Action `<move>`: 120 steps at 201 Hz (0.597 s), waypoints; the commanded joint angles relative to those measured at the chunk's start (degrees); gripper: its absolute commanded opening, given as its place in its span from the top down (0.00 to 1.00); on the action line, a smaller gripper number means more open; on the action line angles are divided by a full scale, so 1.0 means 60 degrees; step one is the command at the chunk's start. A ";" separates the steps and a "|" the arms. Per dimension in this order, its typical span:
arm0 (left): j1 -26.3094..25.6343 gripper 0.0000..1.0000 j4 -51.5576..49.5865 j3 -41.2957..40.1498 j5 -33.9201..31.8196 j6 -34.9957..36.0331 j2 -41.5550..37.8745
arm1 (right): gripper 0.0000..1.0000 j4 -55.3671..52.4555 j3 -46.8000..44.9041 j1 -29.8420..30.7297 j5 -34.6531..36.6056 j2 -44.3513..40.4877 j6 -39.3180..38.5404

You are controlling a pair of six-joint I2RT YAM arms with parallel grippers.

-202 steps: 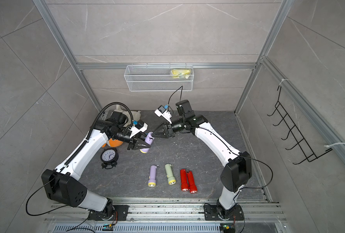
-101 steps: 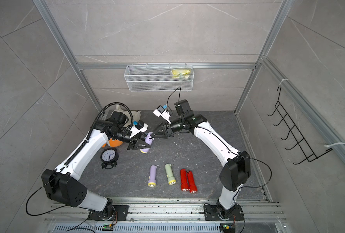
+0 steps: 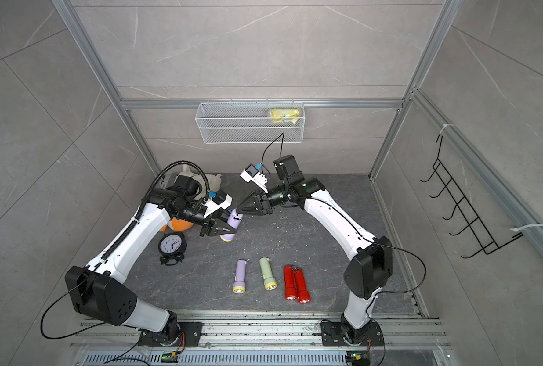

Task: Close the plug at the bottom of the flashlight
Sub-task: Close the plug of the flashlight.

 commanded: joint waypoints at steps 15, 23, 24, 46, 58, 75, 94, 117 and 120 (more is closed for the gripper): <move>-0.0029 1.00 0.0146 0.0392 0.0410 0.0039 -0.0047 | 0.71 -0.0400 0.0178 0.0295 -0.0347 0.0132 -0.0205; -0.0029 1.00 0.0153 0.0393 0.0414 0.0038 -0.0047 | 0.72 -0.0405 0.0161 0.0294 -0.0319 0.0136 -0.0227; -0.0029 1.00 0.0147 0.0392 0.0415 0.0042 -0.0047 | 0.72 -0.0405 0.0160 0.0301 -0.0318 0.0138 -0.0232; -0.0029 1.00 0.0144 0.0395 0.0390 0.0046 -0.0062 | 0.79 -0.0358 0.0136 0.0310 -0.0252 0.0152 -0.0231; -0.0029 1.00 0.0144 0.0400 0.0384 0.0046 -0.0076 | 0.86 -0.0320 0.0117 0.0308 -0.0223 0.0159 -0.0227; -0.0029 1.00 0.0154 0.0389 0.0381 0.0048 -0.0104 | 0.93 -0.0260 0.0086 0.0308 -0.0149 0.0169 -0.0196; -0.0029 1.00 0.0141 0.0366 0.0371 0.0075 -0.0105 | 0.95 -0.0228 0.0046 0.0315 -0.0132 0.0163 -0.0184; -0.0029 1.00 0.0147 0.0369 0.0371 0.0078 -0.0077 | 0.92 -0.0188 0.0039 0.0320 -0.0063 0.0158 -0.0159; -0.0029 1.00 0.0140 0.0376 0.0371 0.0088 -0.0076 | 0.91 -0.0186 0.0037 0.0319 -0.0047 0.0155 -0.0163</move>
